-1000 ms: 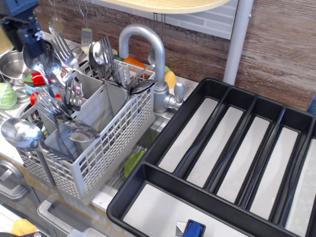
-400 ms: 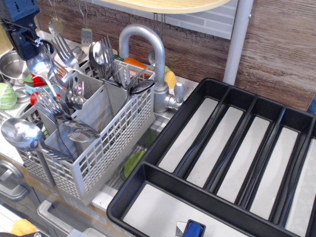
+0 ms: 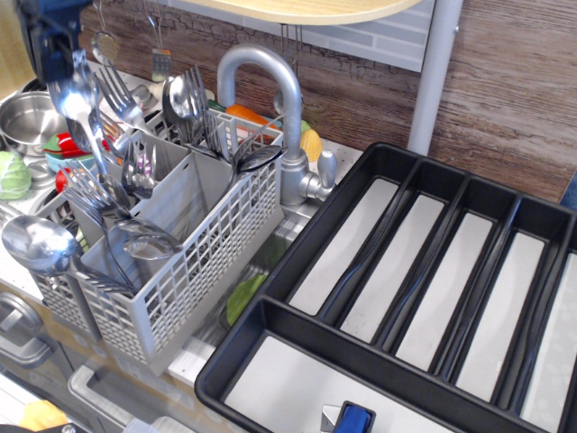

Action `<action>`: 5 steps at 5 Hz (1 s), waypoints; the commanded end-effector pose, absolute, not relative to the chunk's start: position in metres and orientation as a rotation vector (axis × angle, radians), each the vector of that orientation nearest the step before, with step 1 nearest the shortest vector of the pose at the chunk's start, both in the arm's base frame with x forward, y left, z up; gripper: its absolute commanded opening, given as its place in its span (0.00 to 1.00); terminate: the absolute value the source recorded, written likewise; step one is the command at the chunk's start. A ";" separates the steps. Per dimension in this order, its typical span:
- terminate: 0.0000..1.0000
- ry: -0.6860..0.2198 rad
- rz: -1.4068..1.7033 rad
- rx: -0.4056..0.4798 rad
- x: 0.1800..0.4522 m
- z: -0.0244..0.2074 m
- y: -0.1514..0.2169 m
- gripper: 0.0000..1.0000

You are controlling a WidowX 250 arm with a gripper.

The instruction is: Put big spoon from basket to tray

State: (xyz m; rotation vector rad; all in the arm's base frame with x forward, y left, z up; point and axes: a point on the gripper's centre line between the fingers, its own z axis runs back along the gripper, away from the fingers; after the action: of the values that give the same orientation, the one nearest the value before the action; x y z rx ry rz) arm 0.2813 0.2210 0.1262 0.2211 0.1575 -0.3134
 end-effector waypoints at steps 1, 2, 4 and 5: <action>0.00 0.284 -0.342 0.431 0.293 0.193 0.233 0.00; 0.00 0.299 -0.334 0.463 0.295 0.218 0.224 0.00; 0.00 0.171 -0.137 0.409 0.319 0.260 0.147 0.00; 0.00 0.094 -0.033 0.315 0.322 0.248 0.111 0.00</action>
State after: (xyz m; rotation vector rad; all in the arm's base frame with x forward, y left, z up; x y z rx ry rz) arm 0.3267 0.0939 0.2150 0.2428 0.1369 0.0105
